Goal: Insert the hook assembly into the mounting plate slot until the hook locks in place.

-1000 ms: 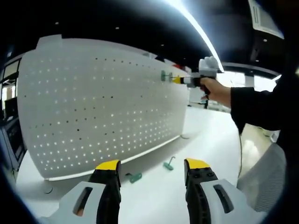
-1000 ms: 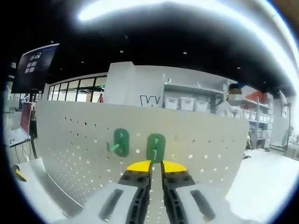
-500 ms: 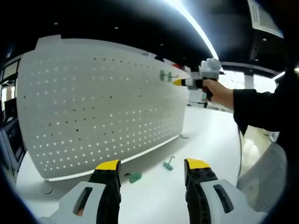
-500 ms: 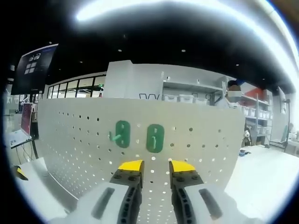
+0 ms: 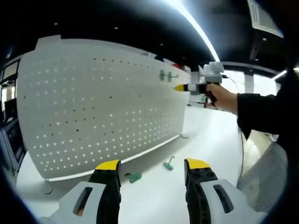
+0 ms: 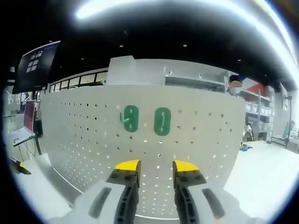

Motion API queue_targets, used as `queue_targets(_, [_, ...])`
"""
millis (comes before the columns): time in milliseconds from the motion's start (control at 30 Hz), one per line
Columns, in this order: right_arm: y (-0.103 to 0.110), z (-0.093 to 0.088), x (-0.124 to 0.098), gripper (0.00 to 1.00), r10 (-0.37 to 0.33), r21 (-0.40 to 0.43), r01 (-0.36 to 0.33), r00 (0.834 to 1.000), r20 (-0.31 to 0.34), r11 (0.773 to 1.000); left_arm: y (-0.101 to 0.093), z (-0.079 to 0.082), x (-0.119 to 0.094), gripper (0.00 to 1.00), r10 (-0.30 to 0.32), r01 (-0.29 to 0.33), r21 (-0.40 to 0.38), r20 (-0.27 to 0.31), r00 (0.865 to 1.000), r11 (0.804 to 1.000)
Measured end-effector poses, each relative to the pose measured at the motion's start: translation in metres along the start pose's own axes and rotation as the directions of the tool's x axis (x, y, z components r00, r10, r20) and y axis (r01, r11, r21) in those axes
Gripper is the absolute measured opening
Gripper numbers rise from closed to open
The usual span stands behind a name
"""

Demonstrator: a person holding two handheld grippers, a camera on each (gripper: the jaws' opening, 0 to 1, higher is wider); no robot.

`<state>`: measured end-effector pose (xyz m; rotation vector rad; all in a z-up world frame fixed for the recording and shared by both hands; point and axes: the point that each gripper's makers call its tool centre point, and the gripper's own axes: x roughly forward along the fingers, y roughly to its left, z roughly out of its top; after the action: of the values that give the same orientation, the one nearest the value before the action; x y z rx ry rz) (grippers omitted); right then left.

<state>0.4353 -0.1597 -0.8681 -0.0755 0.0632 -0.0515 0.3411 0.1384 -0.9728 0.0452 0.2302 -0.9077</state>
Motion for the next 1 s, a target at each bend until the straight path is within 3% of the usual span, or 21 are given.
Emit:
queue_targets(633, [0.046, -0.072, -0.017, 0.25, 0.106, 0.015, -0.105, 0.983, -0.151, 0.994, -0.002, 0.001, 0.001, 0.55, -0.007, 0.007, 0.009, 0.001, 1.000, 1.000])
queue_targets(1000, [0.080, -0.117, -0.024, 0.26, 0.198, 0.046, -0.193, 0.939, -0.280, 0.980, -0.004, 0.002, 0.001, 0.55, -0.011, 0.011, 0.014, 0.001, 1.000, 1.000])
